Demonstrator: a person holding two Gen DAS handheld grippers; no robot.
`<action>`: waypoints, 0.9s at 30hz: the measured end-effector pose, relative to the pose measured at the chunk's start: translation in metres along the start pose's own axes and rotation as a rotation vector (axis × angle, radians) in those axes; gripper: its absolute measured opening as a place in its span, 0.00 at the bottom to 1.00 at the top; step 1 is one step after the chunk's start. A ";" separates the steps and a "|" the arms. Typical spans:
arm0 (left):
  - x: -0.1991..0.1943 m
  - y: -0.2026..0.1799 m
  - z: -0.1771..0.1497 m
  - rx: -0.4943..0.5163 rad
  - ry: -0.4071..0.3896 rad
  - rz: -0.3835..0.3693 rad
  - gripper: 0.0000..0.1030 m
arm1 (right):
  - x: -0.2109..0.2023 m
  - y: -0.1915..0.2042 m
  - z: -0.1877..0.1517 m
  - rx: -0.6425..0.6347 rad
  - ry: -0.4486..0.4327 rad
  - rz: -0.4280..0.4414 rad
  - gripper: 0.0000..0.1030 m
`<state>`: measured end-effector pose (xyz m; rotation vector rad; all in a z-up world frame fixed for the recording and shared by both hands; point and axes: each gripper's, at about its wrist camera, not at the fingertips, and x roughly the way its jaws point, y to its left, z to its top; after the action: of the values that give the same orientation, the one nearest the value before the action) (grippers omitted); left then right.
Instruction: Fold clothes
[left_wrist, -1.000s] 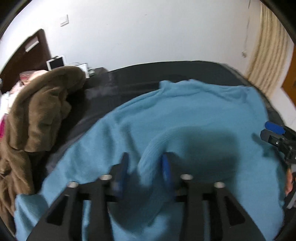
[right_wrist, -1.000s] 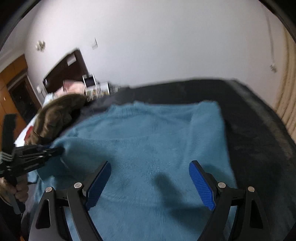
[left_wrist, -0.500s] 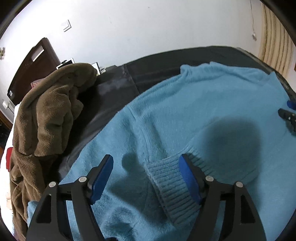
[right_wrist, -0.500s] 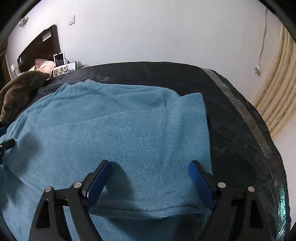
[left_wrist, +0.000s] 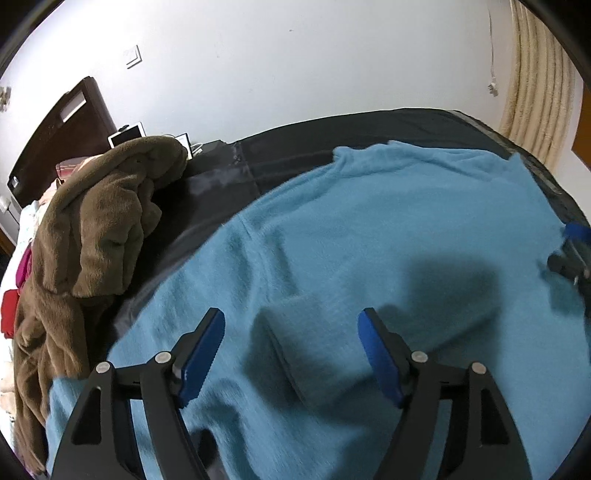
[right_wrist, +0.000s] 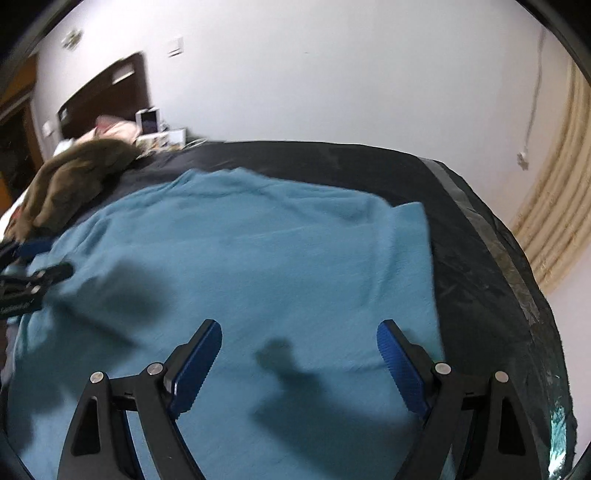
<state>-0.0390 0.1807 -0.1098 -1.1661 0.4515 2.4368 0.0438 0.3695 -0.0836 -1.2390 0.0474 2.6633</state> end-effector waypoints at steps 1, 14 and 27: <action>0.000 -0.003 -0.004 -0.003 0.007 -0.009 0.78 | -0.002 0.008 -0.005 -0.009 0.009 0.017 0.86; -0.019 0.010 -0.042 -0.063 -0.001 0.007 0.78 | 0.002 0.049 -0.046 0.003 0.084 0.046 0.86; -0.053 0.078 -0.101 -0.335 0.018 -0.002 0.78 | -0.009 0.086 -0.060 -0.036 0.060 0.068 0.86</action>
<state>0.0208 0.0564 -0.1199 -1.3170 0.0446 2.5679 0.0776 0.2768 -0.1203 -1.3512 0.0515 2.6951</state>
